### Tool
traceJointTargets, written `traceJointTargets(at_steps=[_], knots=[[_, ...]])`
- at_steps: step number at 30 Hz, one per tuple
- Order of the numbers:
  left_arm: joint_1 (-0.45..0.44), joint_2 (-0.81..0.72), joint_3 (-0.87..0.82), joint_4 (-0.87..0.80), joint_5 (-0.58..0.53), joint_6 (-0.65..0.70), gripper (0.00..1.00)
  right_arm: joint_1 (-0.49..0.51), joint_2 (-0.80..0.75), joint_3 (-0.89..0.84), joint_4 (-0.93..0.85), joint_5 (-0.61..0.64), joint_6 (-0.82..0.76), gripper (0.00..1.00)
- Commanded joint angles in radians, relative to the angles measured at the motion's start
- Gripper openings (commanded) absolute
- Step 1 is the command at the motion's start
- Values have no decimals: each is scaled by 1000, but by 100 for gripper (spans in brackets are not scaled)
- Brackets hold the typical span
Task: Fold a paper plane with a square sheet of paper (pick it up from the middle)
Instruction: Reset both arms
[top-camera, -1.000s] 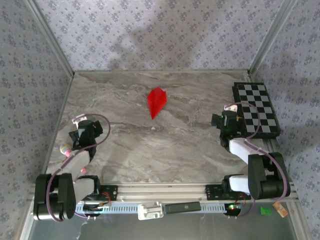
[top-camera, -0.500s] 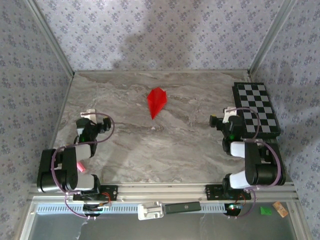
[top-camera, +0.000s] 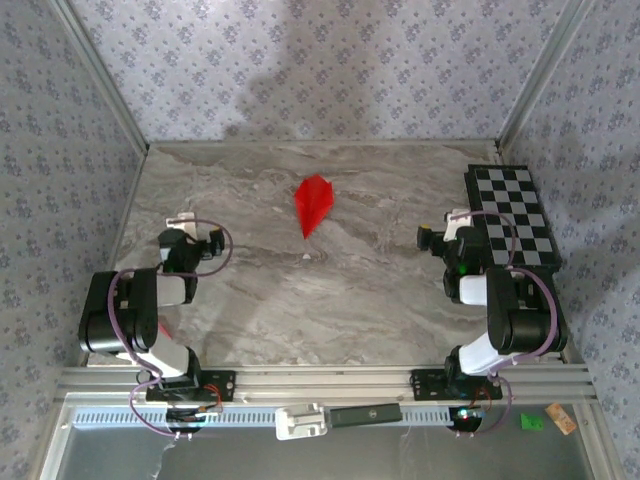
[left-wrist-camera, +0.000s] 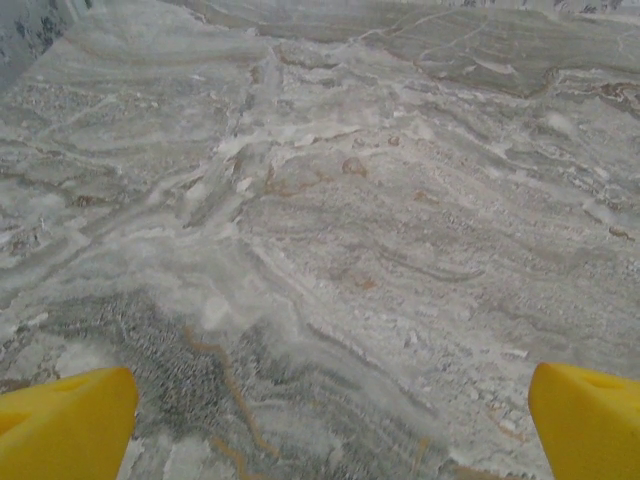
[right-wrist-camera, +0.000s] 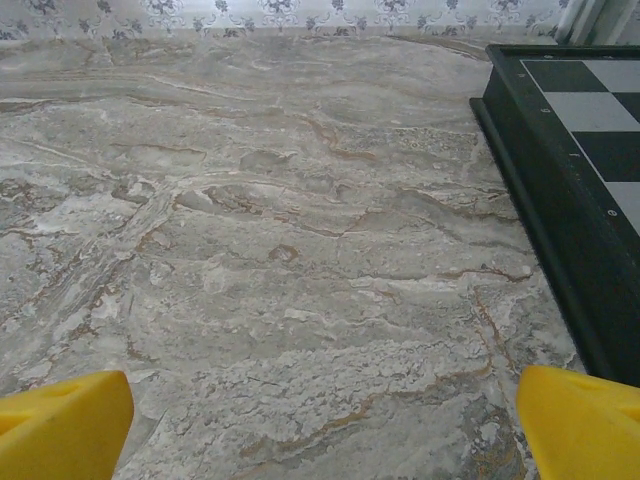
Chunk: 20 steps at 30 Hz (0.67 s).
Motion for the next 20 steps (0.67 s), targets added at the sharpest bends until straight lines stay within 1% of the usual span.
traceJointTargets(at_steps=[1,20], knots=[[-23,4,31,-2,-52,24,100,4,8,18,-19,25,7,100],[-31,8,35,-2,-72,26,100,16,8,20,-23,39,-4,100]])
